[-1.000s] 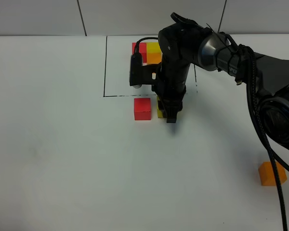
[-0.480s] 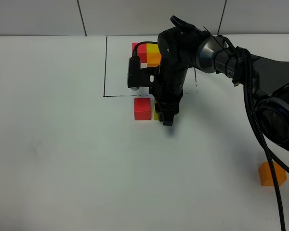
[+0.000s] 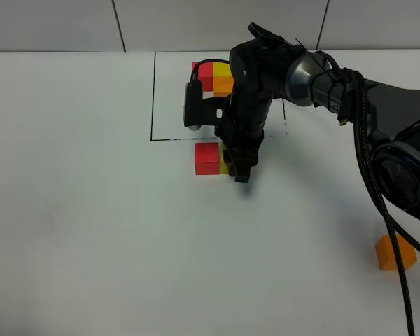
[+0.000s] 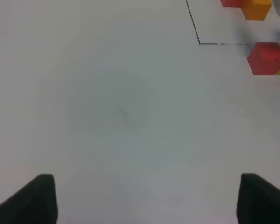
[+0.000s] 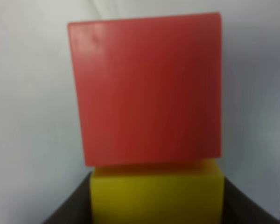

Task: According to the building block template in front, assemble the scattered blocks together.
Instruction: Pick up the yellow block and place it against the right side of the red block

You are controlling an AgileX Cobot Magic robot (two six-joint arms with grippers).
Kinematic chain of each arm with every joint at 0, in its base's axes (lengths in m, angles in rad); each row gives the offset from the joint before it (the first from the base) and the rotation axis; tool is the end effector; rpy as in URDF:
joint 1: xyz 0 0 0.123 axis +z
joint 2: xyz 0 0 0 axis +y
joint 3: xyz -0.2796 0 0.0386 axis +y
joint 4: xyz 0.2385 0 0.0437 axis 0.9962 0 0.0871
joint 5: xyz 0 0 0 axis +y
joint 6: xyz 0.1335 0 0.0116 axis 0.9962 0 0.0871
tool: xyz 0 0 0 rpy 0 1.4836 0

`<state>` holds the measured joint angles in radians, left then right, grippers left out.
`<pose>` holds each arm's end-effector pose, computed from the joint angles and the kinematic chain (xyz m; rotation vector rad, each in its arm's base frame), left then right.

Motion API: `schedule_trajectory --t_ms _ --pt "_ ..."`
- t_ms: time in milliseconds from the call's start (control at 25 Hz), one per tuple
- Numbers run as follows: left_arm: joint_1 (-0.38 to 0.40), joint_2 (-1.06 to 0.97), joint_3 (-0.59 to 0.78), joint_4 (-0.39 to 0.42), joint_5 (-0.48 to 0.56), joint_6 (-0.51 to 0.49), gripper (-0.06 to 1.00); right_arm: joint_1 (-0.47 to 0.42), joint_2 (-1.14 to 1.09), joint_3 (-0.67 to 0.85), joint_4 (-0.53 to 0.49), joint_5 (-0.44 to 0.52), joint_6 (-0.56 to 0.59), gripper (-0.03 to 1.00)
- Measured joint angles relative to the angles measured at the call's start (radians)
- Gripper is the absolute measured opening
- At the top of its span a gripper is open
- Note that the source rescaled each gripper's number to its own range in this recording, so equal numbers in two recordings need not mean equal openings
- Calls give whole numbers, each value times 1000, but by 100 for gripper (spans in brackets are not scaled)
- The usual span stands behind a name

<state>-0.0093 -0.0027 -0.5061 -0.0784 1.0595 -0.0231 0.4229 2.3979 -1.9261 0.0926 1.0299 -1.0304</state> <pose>0.0268 -0.0094 0.2555 -0.0101 2.0337 -0.1140 0.4381 0.2088 0.0825 -1.9250 2.2582 0.0482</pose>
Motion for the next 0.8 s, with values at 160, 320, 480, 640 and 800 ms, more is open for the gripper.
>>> schedule_trajectory --t_ms 160,320,480,640,800 --pt "0 0 0 0 0 0 72 0 1 -1 11 -2 -5 0" --pt "0 0 0 0 0 0 72 0 6 -7 12 2 -6 0" --pt "0 0 0 0 0 0 72 0 7 -7 13 3 -8 0" --pt "0 0 0 0 0 0 72 0 7 -8 13 3 -22 0" --pt "0 0 0 0 0 0 72 0 7 -8 11 3 -49 0"
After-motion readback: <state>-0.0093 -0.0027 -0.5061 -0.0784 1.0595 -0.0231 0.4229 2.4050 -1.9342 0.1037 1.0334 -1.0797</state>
